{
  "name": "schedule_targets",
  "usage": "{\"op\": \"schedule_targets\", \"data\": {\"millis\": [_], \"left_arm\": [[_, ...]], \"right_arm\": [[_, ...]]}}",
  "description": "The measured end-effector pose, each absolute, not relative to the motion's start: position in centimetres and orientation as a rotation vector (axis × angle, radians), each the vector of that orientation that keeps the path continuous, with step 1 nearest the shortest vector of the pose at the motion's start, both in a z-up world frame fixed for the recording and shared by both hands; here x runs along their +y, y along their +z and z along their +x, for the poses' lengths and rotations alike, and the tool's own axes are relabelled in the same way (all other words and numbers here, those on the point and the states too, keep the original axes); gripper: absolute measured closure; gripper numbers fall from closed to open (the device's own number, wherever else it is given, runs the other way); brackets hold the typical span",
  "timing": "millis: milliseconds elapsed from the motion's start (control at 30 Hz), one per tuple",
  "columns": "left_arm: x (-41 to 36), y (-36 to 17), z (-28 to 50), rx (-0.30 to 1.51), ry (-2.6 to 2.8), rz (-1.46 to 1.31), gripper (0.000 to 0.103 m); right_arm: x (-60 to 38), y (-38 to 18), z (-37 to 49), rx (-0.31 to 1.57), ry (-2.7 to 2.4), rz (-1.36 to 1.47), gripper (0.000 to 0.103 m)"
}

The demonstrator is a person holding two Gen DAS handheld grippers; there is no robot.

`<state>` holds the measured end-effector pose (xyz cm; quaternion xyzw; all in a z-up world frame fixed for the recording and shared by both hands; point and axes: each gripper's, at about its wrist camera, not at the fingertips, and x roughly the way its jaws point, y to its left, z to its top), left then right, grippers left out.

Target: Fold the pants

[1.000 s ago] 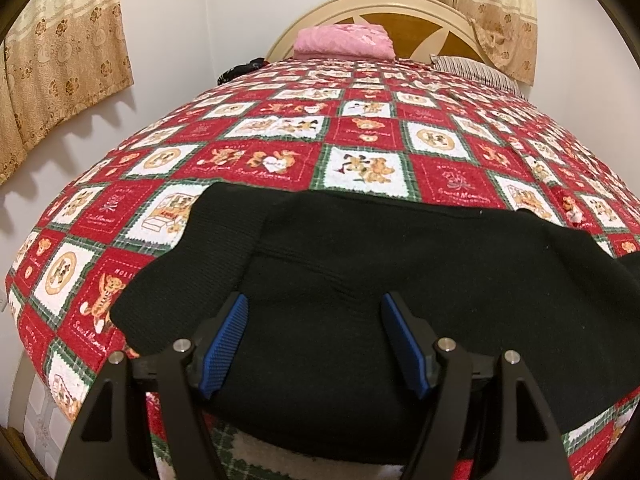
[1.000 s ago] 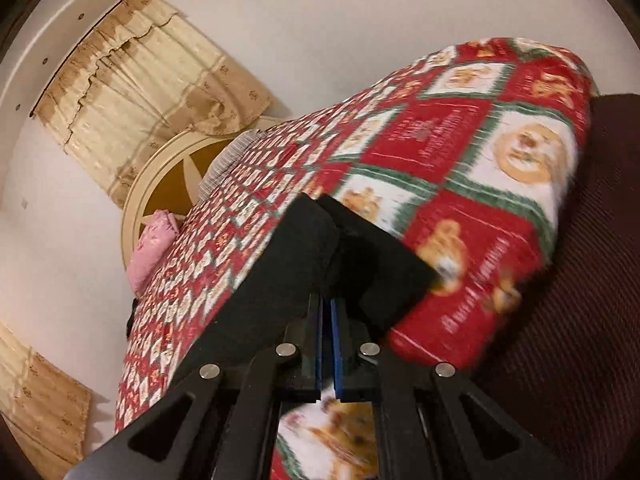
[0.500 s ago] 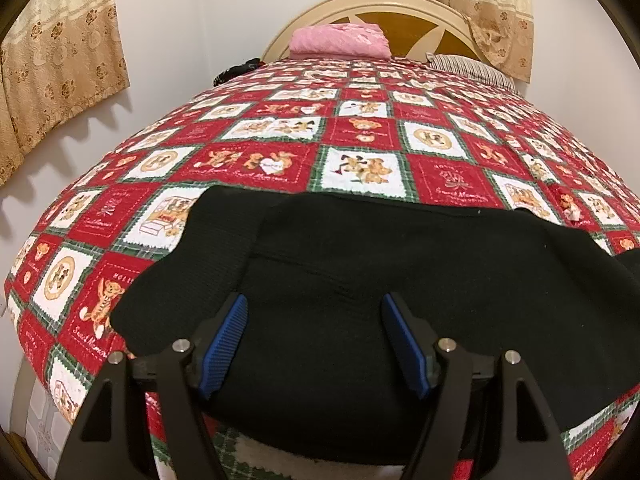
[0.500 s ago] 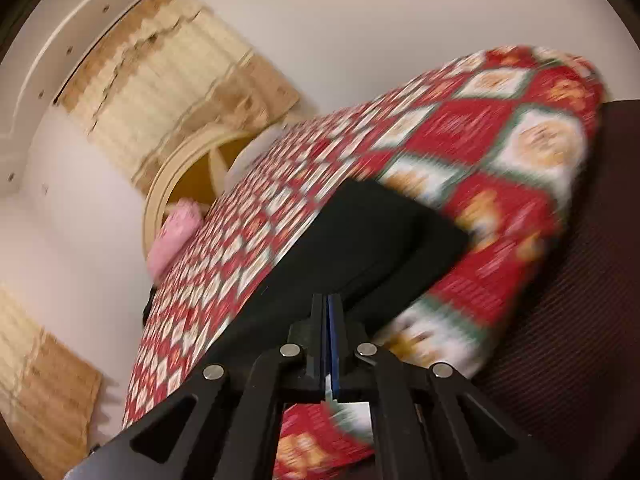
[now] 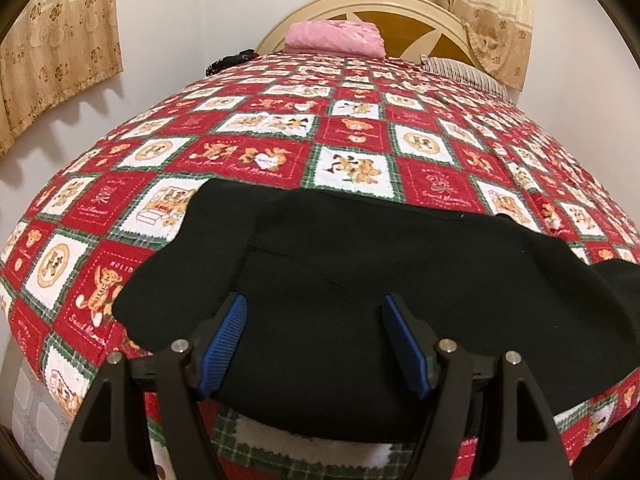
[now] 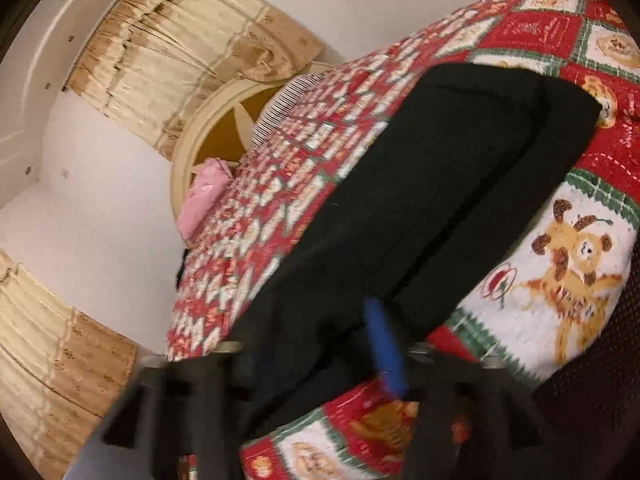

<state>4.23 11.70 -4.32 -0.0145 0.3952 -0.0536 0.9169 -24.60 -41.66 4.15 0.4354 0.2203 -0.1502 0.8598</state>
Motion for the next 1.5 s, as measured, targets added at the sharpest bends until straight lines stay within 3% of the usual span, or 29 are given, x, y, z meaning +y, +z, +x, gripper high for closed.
{"op": "schedule_targets", "data": {"millis": [233,300,367,433,500,533,567,800,1067,1300,1500], "left_arm": [[11.7,-4.3,4.3,0.818,-0.119,-0.040,0.026],[11.8,-4.2,4.3,0.821,-0.123,-0.049,0.026],[11.9,-4.2,4.3,0.827,-0.125,-0.060,0.026],[12.0,-4.1,4.3,0.832,-0.125,-0.067,0.026],[12.1,-4.0,4.2,0.834,-0.128,-0.074,0.026],[12.1,-3.9,4.2,0.835,-0.130,-0.075,0.026],[12.1,-3.8,4.1,0.834,-0.131,-0.076,0.026],[12.0,-4.0,4.5,0.842,-0.128,-0.074,0.026],[10.8,-3.3,4.0,0.834,-0.182,-0.053,0.026],[9.2,-2.4,3.1,0.793,-0.274,-0.020,0.026],[5.2,-1.4,1.6,0.735,-0.399,0.065,0.026]], "right_arm": [[-41.4,3.9,-24.9,0.487,-0.353,0.889,0.040],[-41.1,3.8,-23.9,0.509,-0.327,0.886,0.048],[-40.7,3.5,-22.7,0.530,-0.302,0.892,0.065],[-40.8,3.3,-21.8,0.534,-0.316,0.875,0.069],[-41.2,3.1,-21.5,0.535,-0.330,0.876,0.083],[-41.5,3.0,-21.5,0.540,-0.337,0.875,0.095],[-41.5,3.0,-21.6,0.540,-0.334,0.871,0.097],[-39.6,4.8,-24.1,0.531,-0.358,0.752,0.100],[-40.0,2.7,-24.9,0.559,-0.389,0.771,0.100],[-43.1,5.6,-30.6,0.378,-0.482,0.843,0.098],[-46.9,6.4,-30.5,0.386,-0.581,0.783,0.098]]}}
